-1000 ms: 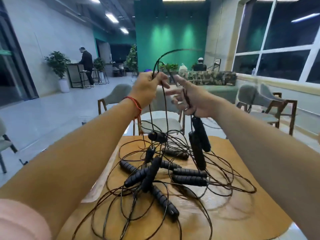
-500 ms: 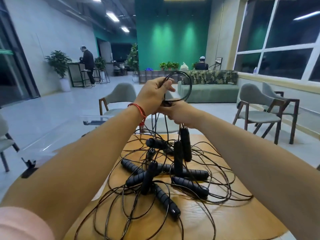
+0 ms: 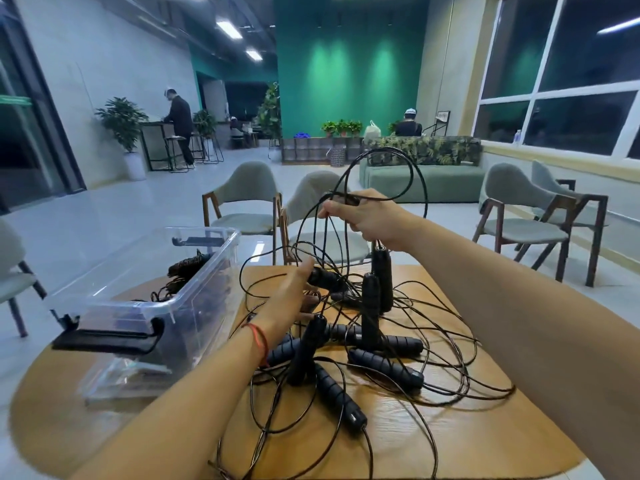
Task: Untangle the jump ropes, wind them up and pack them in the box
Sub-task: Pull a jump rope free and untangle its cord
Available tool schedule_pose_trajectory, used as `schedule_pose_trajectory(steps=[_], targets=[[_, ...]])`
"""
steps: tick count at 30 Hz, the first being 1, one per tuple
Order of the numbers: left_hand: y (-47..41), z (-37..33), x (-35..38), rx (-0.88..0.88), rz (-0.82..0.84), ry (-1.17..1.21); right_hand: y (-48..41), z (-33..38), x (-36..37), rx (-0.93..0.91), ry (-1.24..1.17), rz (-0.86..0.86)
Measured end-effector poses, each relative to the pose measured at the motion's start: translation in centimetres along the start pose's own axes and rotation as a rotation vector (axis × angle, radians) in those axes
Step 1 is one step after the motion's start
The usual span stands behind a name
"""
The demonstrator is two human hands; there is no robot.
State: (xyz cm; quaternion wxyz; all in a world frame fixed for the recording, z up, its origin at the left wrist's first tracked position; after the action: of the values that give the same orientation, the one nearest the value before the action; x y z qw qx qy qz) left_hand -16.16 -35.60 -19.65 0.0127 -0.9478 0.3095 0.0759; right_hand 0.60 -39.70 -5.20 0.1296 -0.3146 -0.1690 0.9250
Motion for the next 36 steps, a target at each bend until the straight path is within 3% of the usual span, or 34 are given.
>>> schedule_pose_trajectory(steps=[3,7,16,25,32,36], targets=[[0.2,-0.2,1.1,0.044,0.066,-0.043,-0.1,-0.5,-0.1,0.035,-0.016,0.01],[-0.2,-1.5,1.3,0.17,0.113,-0.318,0.1,-0.8,0.1,0.058,0.039,0.074],[-0.8,-1.2,2.5,0.082,0.21,-0.395,0.9,0.7,0.2,0.021,0.02,0.115],[-0.9,-0.6,1.1,0.115,0.148,-0.214,0.1,-1.2,-0.5,0.069,-0.057,0.054],[-0.7,-1.1,2.1,0.104,0.246,-0.072,0.1,-0.7,-0.1,0.075,-0.034,0.069],[-1.4,-0.9,1.4,0.059,0.162,-0.03,0.0,-0.6,-0.5,0.076,-0.01,0.073]])
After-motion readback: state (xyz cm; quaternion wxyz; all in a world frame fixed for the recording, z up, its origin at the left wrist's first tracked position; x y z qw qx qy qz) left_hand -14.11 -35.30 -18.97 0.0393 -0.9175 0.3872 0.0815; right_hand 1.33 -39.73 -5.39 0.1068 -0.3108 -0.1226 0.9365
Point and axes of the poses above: each hand's wrist, its own y-axis away from the middle knuckle, its own x-axis out of the palm, z = x × y, the point moved 8 cm from there along -y, towards the middle knuckle, and after that the axes turned 5 degrees about -x, right-handed, at the moved point
